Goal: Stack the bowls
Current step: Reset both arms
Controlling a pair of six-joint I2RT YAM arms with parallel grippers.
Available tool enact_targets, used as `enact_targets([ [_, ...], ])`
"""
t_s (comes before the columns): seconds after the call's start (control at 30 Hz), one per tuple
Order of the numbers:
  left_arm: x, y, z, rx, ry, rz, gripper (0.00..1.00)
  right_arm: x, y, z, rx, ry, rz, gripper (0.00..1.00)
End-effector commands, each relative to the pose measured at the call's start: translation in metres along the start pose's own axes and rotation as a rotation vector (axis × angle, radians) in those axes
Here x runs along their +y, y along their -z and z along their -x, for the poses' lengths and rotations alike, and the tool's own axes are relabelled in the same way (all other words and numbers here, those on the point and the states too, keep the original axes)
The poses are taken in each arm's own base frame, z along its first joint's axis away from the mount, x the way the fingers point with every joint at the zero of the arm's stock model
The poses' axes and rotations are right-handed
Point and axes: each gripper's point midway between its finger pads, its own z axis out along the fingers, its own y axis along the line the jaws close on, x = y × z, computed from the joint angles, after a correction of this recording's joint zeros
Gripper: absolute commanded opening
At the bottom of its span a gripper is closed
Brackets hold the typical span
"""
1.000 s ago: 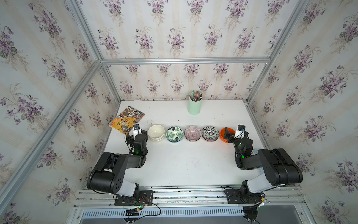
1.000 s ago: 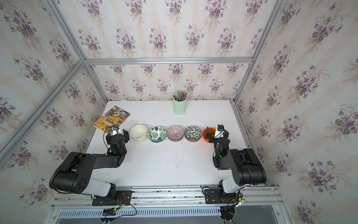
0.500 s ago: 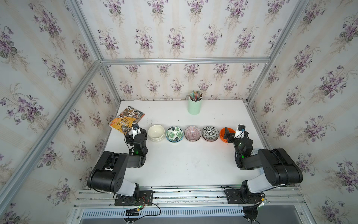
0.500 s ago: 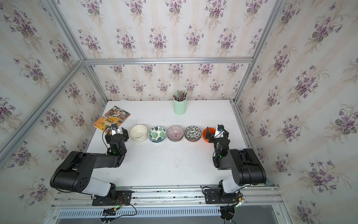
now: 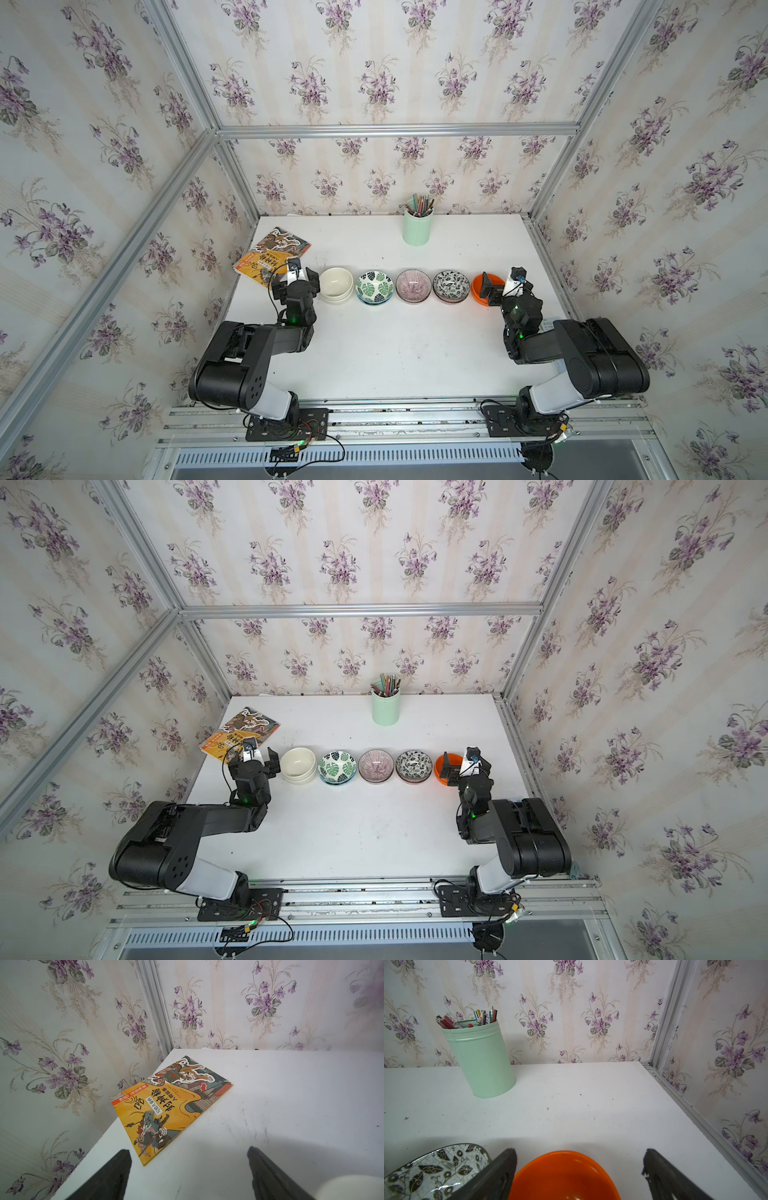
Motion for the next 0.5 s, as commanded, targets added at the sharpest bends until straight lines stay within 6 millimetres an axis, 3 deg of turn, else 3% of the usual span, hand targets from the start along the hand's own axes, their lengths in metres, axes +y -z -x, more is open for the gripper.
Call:
enact_targets([
  [0.0, -0.0012, -0.0048, -0.0096, 0.057, -0.009, -0.011, 0.93, -0.0016, -0.0004, 0.0046, -0.018, -0.006, -0.010, 1.00],
  [0.47, -0.0044, 0.0000, -0.0154, 0.047, 0.032, -0.110, 0.95, -0.0017, -0.0004, 0.0042, -0.017, -0.007, -0.010, 1.00],
])
